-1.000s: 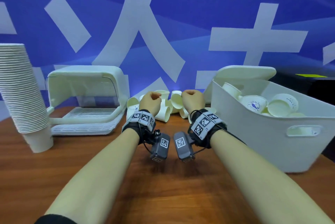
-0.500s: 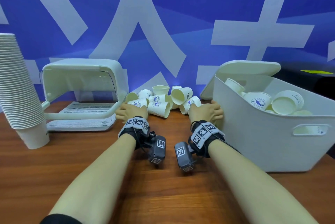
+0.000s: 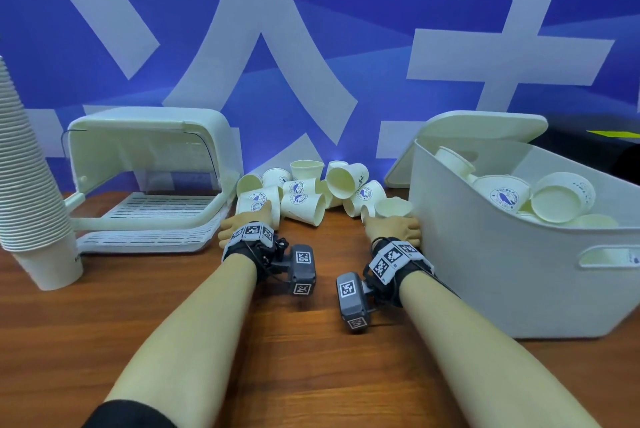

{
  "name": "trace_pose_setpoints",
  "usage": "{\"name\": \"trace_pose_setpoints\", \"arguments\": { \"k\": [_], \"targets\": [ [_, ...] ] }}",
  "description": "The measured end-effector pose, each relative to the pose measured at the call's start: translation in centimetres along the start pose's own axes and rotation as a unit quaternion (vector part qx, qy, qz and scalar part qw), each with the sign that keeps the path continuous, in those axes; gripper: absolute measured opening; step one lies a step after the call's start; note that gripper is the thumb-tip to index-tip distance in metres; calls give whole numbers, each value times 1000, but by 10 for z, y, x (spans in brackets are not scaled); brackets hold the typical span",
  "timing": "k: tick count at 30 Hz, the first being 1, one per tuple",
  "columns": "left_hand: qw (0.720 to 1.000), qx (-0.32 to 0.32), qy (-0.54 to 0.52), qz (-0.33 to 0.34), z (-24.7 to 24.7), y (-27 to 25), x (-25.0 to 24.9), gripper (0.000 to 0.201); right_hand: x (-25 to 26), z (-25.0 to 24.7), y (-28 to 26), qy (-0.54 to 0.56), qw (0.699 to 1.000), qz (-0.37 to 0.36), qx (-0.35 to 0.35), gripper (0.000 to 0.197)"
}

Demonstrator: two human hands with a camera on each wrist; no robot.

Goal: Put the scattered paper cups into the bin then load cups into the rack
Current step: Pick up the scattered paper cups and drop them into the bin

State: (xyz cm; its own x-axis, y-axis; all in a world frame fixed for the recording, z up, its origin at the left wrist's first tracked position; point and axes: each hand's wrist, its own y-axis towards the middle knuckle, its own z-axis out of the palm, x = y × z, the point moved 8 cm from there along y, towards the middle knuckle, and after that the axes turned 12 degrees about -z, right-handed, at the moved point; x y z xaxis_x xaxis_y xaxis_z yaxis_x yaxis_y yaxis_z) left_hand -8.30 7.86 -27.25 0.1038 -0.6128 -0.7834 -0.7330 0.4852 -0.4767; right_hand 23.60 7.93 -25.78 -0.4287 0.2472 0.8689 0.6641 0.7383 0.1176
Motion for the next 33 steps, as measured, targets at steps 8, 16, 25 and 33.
{"name": "trace_pose_setpoints", "arguments": {
  "k": [8, 16, 25, 33],
  "targets": [
    [999, -36, -10, 7, 8, 6, -4, 102, -8, 21, 26, -14, 998, -46, 32, 92],
    [999, 7, 0, 33, 18, -4, -15, 87, -15, 27, 32, 12, 998, -7, 54, 94],
    [977, 126, 66, 161, 55, -26, -22, 77, -11, 36, 23, 19, 990, -34, 136, 98],
    [950, 172, 122, 230, 59, -61, -24, 44, 0, 37, 6, 3, 970, -81, 227, 93]
  ]
}}
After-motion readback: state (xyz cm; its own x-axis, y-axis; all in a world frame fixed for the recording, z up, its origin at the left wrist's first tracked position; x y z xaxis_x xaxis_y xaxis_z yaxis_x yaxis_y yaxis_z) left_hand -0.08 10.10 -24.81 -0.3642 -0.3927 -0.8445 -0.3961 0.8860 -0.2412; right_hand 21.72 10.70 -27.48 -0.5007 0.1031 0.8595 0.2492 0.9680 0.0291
